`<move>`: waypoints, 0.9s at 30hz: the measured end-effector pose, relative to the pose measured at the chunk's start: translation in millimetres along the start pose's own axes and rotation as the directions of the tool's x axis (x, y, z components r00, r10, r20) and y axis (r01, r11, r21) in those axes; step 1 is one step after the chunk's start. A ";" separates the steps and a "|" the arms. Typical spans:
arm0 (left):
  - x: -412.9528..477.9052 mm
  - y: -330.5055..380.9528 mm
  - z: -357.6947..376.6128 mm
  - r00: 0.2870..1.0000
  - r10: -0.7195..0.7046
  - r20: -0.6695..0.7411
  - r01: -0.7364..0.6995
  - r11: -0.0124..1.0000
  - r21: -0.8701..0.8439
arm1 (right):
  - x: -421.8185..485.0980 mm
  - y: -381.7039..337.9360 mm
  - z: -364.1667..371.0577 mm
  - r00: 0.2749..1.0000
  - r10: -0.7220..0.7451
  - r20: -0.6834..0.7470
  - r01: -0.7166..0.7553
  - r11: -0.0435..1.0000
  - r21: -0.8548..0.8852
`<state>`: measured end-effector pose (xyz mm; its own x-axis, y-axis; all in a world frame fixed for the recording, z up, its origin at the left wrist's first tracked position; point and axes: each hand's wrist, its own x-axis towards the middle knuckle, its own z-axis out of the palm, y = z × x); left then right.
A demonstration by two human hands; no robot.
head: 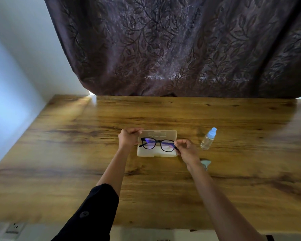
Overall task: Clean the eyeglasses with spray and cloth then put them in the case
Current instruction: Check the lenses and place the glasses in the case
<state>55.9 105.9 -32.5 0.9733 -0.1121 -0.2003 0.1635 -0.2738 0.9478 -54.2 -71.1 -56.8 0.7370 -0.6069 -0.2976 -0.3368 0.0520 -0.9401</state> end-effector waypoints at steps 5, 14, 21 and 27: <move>-2.1 -2.6 -2.7 1.000 -0.005 0.014 0.006 1.000 -0.019 | -1.4 0.1 2.6 0.999 0.009 -0.036 -0.012 0.997 -0.076; -1.3 -17.5 -6.7 1.000 -0.010 -0.029 0.010 1.000 0.008 | -2.0 2.8 1.7 1.000 -0.012 -0.014 0.011 0.996 -0.088; -20.3 -22.1 -13.7 0.984 0.170 -0.052 -0.159 0.973 0.168 | -2.2 1.9 0.4 1.000 -0.015 -0.010 0.014 0.995 -0.096; -23.5 -31.5 -18.2 0.968 0.233 0.099 -0.251 0.935 0.253 | 0.0 -1.6 1.1 1.000 -0.013 0.001 0.013 0.990 -0.140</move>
<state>30.8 134.5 -53.1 0.9638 -0.2667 0.0021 -0.1317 -0.4690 0.8733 -53.0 -70.3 -55.5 0.7418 -0.6069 -0.2854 -0.4057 -0.0672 -0.9115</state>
